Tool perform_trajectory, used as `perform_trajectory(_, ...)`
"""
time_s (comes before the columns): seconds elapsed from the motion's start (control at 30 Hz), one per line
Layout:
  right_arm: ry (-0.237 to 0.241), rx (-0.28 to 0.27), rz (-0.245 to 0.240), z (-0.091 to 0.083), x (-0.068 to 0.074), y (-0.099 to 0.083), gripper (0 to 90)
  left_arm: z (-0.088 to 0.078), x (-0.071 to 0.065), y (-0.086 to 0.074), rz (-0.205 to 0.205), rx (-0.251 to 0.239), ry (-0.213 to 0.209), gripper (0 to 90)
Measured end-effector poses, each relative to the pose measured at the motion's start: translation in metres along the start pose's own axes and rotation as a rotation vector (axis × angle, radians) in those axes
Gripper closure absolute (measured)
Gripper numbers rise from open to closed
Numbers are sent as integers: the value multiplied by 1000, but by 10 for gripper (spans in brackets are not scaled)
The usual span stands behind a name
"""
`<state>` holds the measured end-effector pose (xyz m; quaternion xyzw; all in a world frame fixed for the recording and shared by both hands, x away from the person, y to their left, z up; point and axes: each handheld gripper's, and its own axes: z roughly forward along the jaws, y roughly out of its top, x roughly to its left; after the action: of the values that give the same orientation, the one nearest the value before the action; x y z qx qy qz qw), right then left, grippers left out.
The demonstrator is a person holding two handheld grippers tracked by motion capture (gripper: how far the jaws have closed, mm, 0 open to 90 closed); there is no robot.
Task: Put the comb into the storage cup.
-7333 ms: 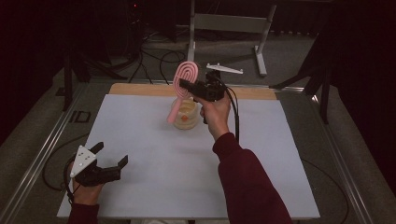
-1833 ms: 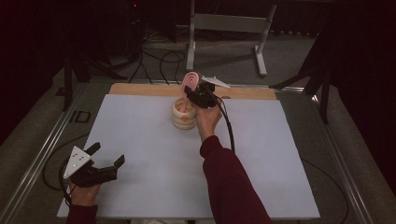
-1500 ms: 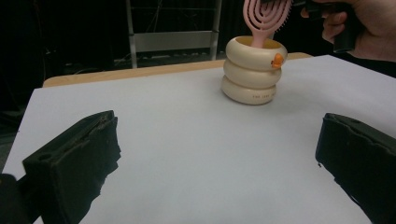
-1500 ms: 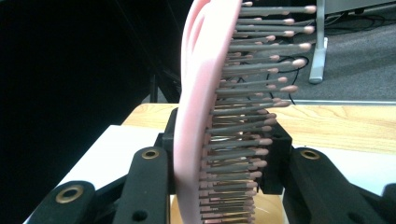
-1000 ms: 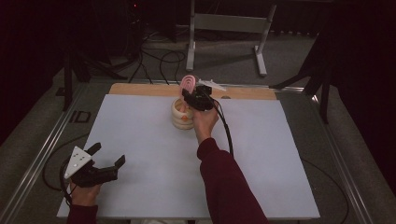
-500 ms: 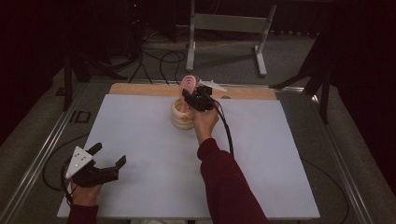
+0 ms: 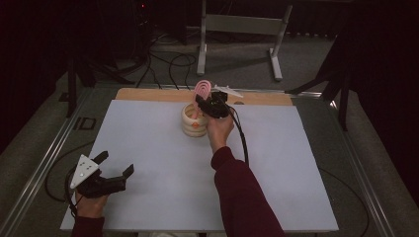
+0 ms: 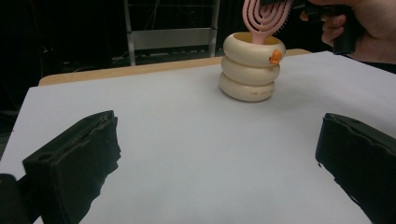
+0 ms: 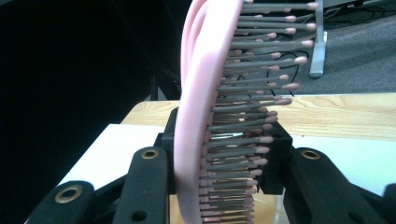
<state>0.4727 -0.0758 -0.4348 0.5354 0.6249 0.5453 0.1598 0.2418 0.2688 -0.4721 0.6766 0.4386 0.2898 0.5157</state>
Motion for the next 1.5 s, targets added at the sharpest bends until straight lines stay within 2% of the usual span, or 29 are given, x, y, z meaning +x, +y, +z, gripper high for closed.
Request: perform_trajectory(1.5,0,6,42,-2,-14,-1,633,2,-1,-1,2,5,-2,2)
